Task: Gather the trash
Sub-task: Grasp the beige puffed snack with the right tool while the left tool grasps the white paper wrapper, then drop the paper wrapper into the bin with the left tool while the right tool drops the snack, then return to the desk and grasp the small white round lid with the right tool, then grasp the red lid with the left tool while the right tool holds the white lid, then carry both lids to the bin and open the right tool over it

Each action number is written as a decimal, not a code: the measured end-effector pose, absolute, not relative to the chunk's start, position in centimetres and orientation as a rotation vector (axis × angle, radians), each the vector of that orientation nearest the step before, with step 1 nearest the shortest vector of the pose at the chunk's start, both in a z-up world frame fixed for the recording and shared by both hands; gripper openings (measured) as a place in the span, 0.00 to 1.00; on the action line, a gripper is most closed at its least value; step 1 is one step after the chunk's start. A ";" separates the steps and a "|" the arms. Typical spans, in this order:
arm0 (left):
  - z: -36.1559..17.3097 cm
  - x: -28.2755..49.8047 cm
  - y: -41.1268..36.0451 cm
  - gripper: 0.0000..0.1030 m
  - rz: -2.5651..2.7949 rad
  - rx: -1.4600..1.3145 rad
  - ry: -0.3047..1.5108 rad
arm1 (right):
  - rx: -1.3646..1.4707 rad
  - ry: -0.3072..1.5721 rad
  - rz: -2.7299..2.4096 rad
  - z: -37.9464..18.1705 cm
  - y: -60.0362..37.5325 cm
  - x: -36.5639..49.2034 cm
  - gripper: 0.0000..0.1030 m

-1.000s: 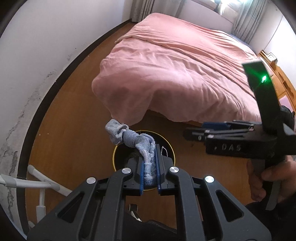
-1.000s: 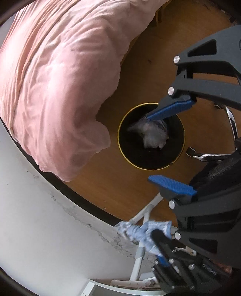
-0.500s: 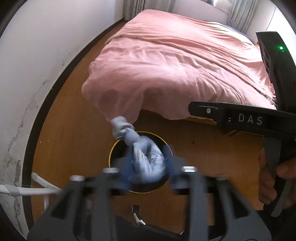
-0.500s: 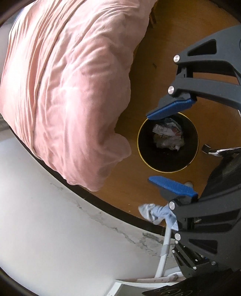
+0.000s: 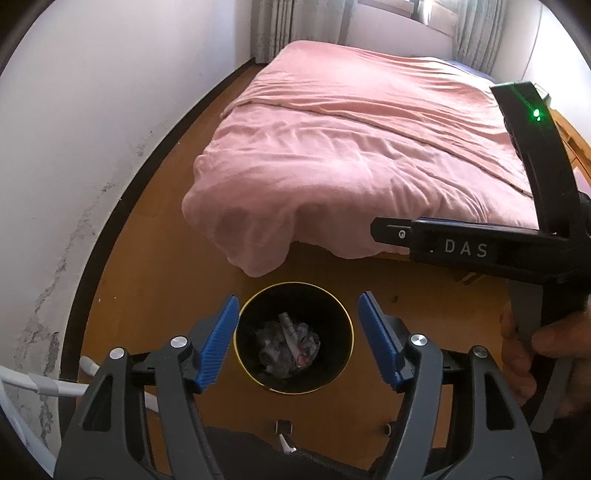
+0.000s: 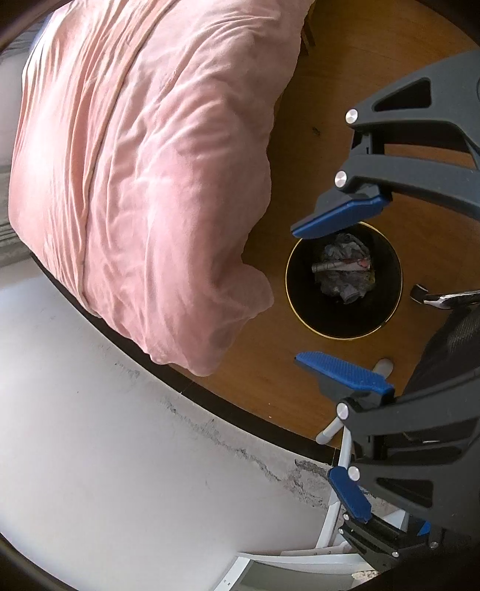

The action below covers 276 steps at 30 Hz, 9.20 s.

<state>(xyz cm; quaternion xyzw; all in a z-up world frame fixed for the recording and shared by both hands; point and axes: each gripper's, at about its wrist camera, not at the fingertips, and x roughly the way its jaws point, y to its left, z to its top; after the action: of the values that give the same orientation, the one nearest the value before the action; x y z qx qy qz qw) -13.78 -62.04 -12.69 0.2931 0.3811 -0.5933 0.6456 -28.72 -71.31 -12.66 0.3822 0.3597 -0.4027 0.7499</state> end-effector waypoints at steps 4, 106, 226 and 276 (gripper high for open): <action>-11.1 -13.1 -60.8 0.67 -1.339 0.650 0.845 | 0.800 0.781 -0.887 -11.4 -70.4 -28.0 0.61; -9.8 -7.4 -54.5 0.02 -1.332 0.501 0.855 | 0.715 0.921 -0.684 -11.1 -64.9 -21.8 0.34; 3.5 13.5 -27.9 0.74 -0.614 0.251 0.715 | 0.198 0.877 -0.152 -0.8 -42.8 6.0 0.31; -13.2 -11.2 -60.9 0.75 -1.384 0.657 0.943 | 0.756 0.849 -0.872 -12.4 -69.6 -25.9 0.66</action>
<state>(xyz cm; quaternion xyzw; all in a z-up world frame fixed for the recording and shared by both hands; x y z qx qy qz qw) -11.22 -60.86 -13.18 0.2860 0.4104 -0.6024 0.6220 -25.91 -69.58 -12.38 0.3466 0.3891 -0.3998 0.7540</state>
